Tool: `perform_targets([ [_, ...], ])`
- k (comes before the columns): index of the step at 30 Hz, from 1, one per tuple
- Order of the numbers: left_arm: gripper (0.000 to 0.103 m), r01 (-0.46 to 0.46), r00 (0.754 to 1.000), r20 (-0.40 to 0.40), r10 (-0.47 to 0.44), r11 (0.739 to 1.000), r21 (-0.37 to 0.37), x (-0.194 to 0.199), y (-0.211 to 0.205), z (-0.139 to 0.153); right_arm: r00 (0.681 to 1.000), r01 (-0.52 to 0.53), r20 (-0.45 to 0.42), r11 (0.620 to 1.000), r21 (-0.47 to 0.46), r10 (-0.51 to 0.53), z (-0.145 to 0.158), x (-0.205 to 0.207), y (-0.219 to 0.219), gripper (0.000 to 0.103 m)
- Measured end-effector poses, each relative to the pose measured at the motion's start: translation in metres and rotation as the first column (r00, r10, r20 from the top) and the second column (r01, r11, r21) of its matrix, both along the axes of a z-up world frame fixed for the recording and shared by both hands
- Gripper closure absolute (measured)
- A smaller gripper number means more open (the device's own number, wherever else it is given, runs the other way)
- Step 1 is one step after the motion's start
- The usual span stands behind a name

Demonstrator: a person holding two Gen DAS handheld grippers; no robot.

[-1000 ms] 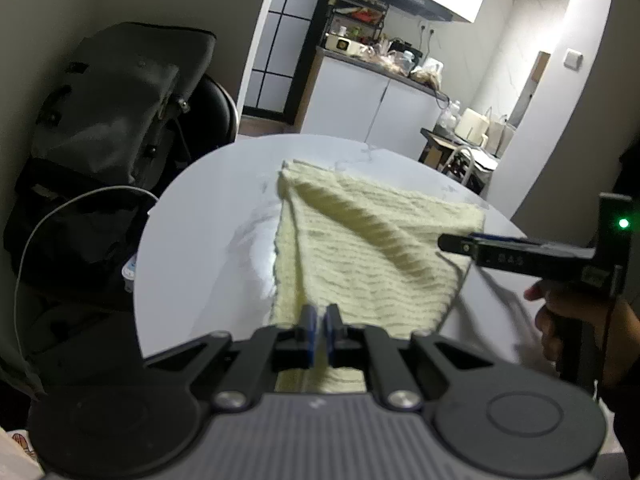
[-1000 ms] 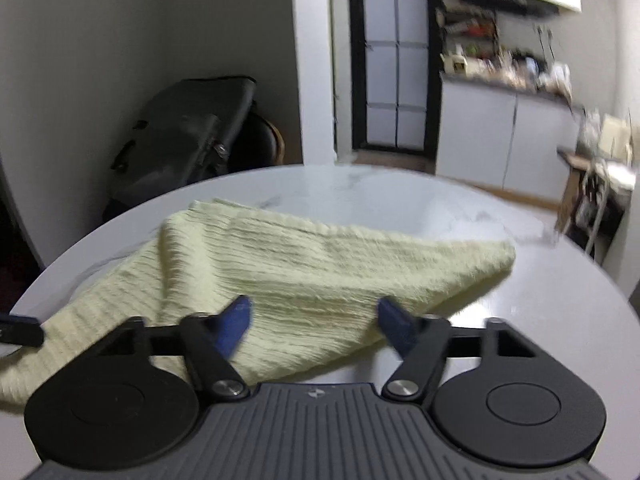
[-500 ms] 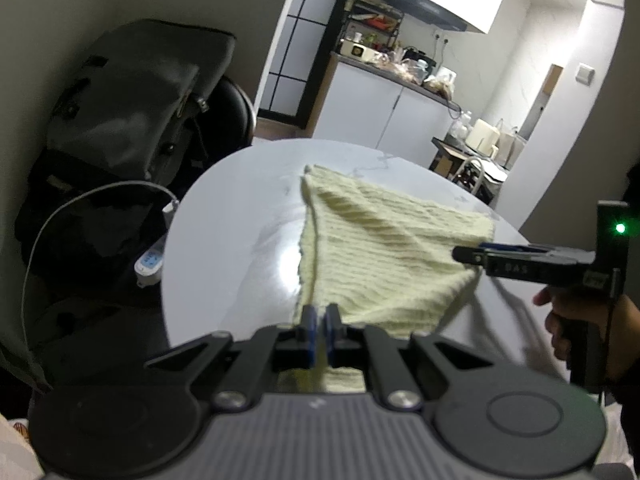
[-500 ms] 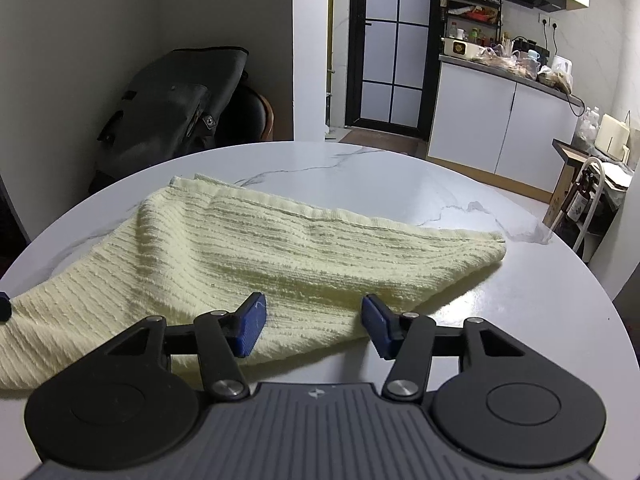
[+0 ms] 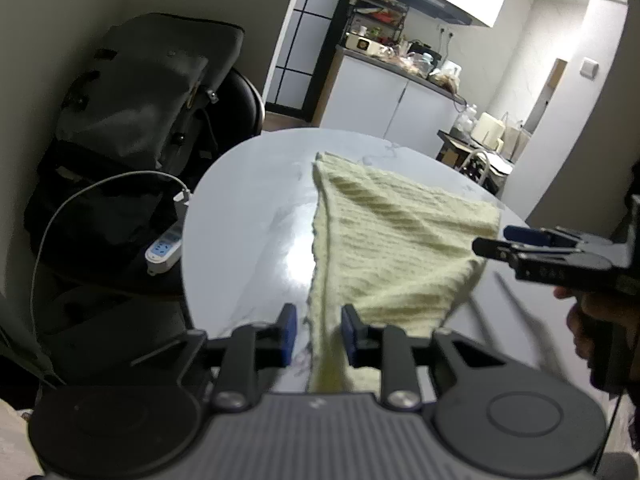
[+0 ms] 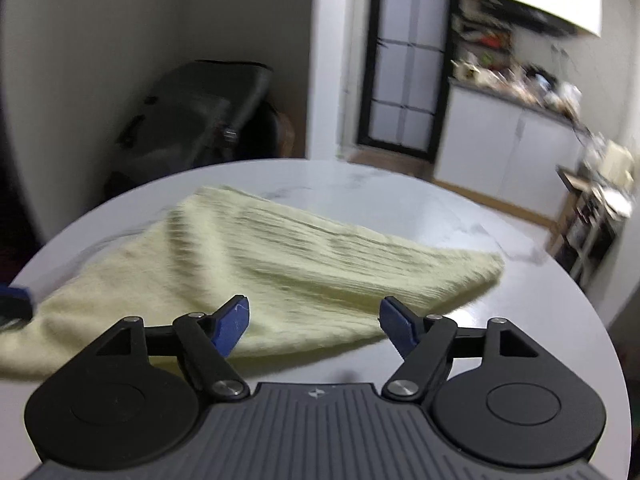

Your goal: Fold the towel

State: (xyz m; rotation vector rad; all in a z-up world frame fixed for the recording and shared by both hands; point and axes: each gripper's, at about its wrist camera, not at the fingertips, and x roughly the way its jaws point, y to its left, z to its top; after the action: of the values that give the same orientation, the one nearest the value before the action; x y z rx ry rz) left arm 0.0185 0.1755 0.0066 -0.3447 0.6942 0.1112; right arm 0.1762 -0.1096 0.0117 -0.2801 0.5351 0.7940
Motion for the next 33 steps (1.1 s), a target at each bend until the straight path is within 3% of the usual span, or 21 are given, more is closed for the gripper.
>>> perform_targets([
  [3,0.061,0.021,1.000,0.002,-0.021,1.000,-0.005,-0.004,-0.002,0.001,0.998,-0.064,0.019,0.998,-0.008,0.064,0.003,-0.021,0.003,0.023],
  [7,0.058,0.024,1.000,0.004,-0.024,0.999,-0.023,-0.005,0.000,0.002,0.982,-0.183,0.037,0.983,-0.010,0.184,0.008,-0.054,0.012,0.021],
  [11,0.057,0.005,1.000,0.010,-0.005,1.000,-0.026,-0.010,0.003,0.005,0.947,-0.299,0.116,0.954,-0.035,0.301,0.014,-0.092,0.024,0.021],
  [16,0.056,0.007,1.000,0.027,-0.006,0.999,-0.033,-0.017,0.005,0.010,0.906,-0.407,0.107,0.912,-0.042,0.409,0.019,-0.114,0.035,0.023],
  [19,0.054,0.017,0.999,0.030,-0.017,0.999,-0.029,-0.018,0.006,0.011,0.875,-0.466,0.096,0.880,-0.091,0.474,0.018,-0.127,0.045,0.033],
  [21,0.053,0.022,0.999,0.034,-0.021,0.999,-0.024,-0.020,0.007,0.013,0.870,-0.477,0.080,0.871,-0.117,0.487,0.017,-0.134,0.052,0.048],
  [23,0.052,0.026,0.999,0.038,-0.025,0.999,-0.019,-0.020,0.007,0.014,0.862,-0.495,0.054,0.859,-0.127,0.504,0.015,-0.139,0.058,0.052],
  [33,0.048,0.064,0.997,0.047,-0.063,0.998,-0.010,-0.022,0.010,0.018,0.837,-0.539,0.027,0.832,-0.127,0.546,0.009,-0.157,0.075,0.054],
])
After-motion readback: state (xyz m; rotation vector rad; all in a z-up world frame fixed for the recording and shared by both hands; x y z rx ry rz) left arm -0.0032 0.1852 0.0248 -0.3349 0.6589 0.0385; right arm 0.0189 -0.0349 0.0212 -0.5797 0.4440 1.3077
